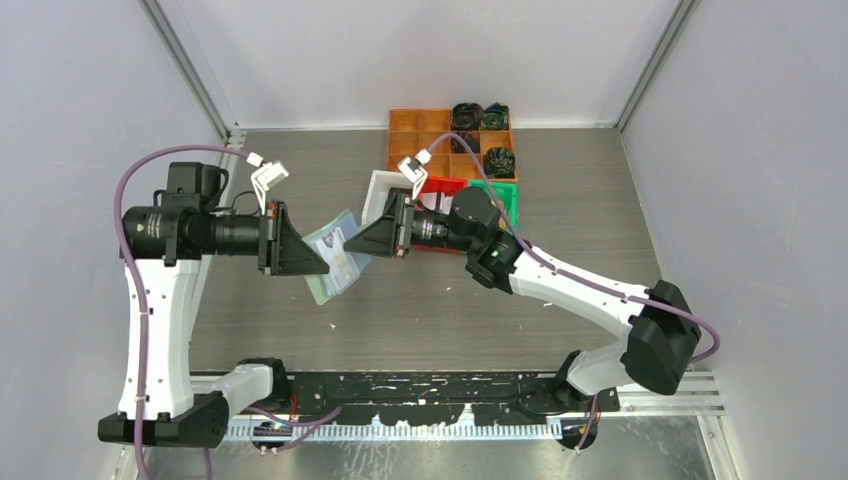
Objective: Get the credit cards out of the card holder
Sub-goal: Remove the credit card from the card holder.
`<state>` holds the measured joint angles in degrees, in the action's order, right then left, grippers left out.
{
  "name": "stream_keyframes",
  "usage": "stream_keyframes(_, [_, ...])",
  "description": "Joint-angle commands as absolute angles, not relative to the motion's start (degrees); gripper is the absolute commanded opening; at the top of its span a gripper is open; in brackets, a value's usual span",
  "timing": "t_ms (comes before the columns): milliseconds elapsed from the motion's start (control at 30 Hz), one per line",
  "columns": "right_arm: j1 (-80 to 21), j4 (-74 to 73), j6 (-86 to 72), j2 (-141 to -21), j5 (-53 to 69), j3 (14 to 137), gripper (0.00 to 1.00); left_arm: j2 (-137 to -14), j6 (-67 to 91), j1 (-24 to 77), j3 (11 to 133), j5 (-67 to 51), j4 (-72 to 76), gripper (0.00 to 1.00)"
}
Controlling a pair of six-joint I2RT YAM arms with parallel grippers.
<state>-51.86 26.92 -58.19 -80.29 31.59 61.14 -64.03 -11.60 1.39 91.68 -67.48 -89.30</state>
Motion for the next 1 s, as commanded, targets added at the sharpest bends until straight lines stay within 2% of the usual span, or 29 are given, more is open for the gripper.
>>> stream_keyframes(0, [-52.11,29.07,-57.55,-76.08,33.42,60.61,0.39,-61.81,-10.01,1.58,92.2,-73.51,-84.81,0.0])
stream_keyframes(167, [-51.66,37.43,-63.65,-75.81,36.02,59.04,0.39,-59.68,-10.25,1.58,90.91,-75.94,-82.45,0.0])
stream_keyframes(300, [-51.68,44.6,-68.77,-77.43,38.13,58.93,0.43,-57.16,-4.97,1.58,88.27,-76.19,-75.9,0.0])
stream_keyframes(433, [-51.68,43.44,-67.59,-77.25,38.71,59.52,0.44,-56.37,-2.95,1.54,87.87,-76.03,-73.54,0.0])
stream_keyframes(633, [-51.82,44.22,-68.38,-77.8,41.0,60.61,0.34,-56.87,-2.9,1.63,88.48,-75.89,-73.91,0.0])
stream_keyframes(833, [-52.34,48.59,-71.09,-79.17,44.3,61.08,0.16,-57.03,-2.9,1.52,88.59,-74.3,-73.68,0.01])
stream_keyframes(933, [-52.37,47.98,-70.55,-78.73,43.79,60.7,0.09,-57.0,-2.92,1.61,88.4,-73.6,-73.72,0.07])
stream_keyframes(967, [-52.31,47.91,-70.48,-78.67,43.37,60.53,0.07,-57.04,-2.77,1.59,88.17,-73.52,-73.55,0.14])
